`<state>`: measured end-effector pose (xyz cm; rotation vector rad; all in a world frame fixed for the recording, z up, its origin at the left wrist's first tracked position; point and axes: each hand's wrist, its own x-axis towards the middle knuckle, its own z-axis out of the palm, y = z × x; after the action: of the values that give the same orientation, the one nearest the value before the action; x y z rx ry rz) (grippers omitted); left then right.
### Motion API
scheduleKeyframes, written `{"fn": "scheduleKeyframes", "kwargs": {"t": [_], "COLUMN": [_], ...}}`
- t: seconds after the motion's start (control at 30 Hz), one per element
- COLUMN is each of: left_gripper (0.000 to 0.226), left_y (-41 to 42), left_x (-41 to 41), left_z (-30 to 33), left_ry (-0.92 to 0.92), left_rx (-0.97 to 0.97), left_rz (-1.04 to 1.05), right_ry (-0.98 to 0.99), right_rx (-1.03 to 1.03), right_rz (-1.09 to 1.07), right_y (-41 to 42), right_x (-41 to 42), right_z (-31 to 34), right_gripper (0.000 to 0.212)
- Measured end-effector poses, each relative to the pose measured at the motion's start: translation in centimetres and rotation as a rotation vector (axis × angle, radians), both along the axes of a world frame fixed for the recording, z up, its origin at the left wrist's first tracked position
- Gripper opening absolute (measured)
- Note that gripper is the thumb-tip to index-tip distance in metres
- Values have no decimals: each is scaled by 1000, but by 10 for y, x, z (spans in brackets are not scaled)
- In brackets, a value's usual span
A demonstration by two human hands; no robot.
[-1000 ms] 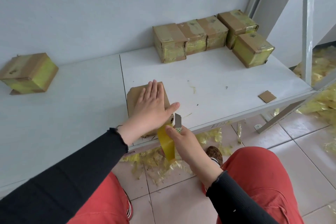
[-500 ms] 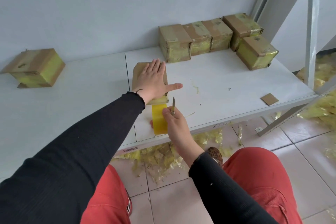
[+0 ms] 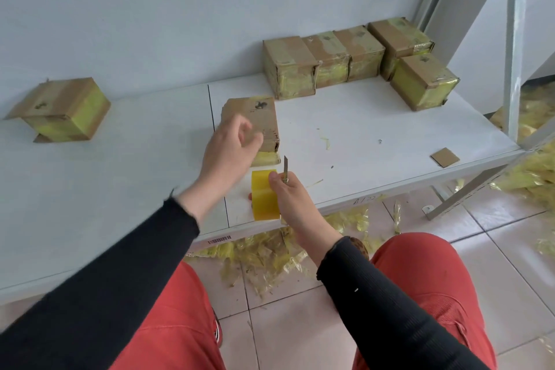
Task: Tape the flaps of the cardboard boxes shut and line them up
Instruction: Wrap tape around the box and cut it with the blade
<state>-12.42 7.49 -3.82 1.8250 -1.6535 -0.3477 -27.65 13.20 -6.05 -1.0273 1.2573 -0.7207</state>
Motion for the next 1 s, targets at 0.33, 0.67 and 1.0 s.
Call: {"fn": "scheduleKeyframes", "kwargs": {"t": [0.33, 0.67, 1.0], "left_gripper": [23, 7, 13], "left_y": [51, 47, 41], "left_x": [-14, -20, -22], "left_z": [-32, -30, -27], "left_ry": [927, 1079, 1020], "left_rx": [450, 359, 352], "left_rz": [112, 145, 136], "right_ry": [699, 1033, 1208], "right_rx": [-497, -799, -832], "right_rz": [313, 481, 490], "right_y": [-54, -83, -106], "right_x": [-39, -33, -43], "right_z": [18, 9, 17], "right_gripper": [45, 30, 29]}}
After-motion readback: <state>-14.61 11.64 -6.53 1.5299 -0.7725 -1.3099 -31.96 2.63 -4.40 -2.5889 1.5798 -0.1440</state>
